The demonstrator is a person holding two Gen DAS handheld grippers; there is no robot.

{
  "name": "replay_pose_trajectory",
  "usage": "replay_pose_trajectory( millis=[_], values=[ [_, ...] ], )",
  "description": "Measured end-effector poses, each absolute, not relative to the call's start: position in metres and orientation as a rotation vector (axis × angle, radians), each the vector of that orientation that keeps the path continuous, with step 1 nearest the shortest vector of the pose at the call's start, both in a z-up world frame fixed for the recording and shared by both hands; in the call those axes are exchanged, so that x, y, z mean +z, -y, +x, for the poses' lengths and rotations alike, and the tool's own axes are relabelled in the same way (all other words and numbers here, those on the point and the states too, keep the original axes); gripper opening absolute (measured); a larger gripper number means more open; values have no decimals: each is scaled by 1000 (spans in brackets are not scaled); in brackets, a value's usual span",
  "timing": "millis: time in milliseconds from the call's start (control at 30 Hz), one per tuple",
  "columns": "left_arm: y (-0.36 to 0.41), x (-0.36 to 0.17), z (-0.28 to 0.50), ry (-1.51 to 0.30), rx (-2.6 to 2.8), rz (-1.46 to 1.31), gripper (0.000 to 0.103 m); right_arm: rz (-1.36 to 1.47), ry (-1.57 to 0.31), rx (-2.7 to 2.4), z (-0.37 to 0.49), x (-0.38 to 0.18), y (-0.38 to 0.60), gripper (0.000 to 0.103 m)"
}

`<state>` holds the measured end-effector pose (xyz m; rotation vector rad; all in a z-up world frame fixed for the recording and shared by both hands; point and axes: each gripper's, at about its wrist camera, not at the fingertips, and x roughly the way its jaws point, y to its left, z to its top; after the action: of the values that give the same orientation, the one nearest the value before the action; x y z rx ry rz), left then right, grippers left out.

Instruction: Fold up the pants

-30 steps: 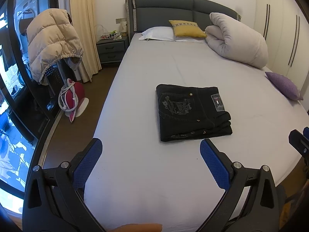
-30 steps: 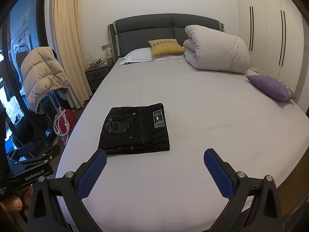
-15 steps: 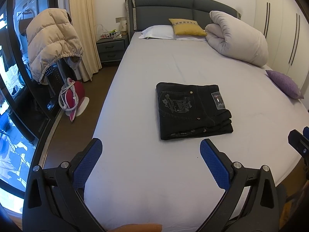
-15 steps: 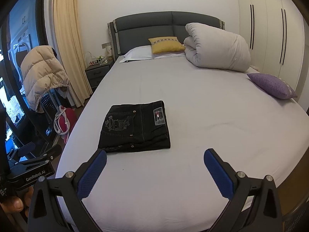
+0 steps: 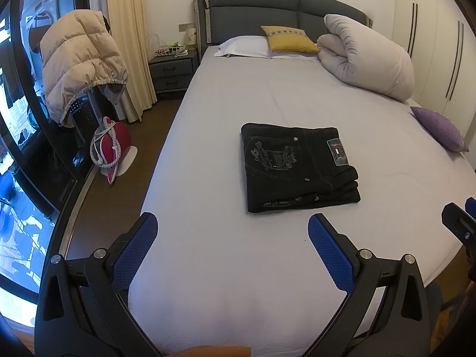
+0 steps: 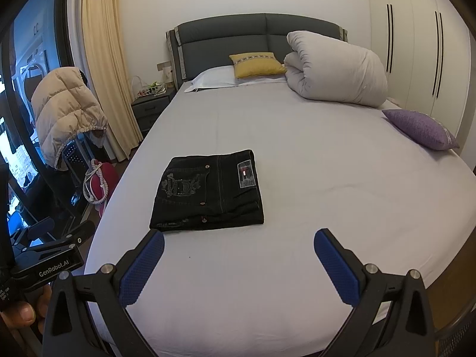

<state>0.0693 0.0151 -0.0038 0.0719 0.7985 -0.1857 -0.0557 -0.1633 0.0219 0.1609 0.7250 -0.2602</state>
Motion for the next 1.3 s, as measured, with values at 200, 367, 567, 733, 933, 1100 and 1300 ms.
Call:
replay_pose_trajectory(
  millis=[200,367,567,733,933,1100,1300],
  values=[
    [-16,-4,71,-805,-189,74,103,162,-728,-259,-55,21,163,103],
    [-16,-4,72,-809,-189,76,103,162,-733,-255,-55,20,163,103],
    [-17,-5,73,-812,-190,76,103,164,-734,-253,-55,18,162,103],
    [-17,-5,74,-816,-188,75,103,164,-737,-250,-54,16,162,103],
    [-18,-7,74,-824,-188,73,103,164,-741,-243,-54,14,161,103],
    [-19,-8,74,-833,-189,69,103,165,-747,-239,-52,13,161,103],
    [-19,-9,77,-841,-185,68,103,167,-752,-238,-52,12,161,103]
  ],
)
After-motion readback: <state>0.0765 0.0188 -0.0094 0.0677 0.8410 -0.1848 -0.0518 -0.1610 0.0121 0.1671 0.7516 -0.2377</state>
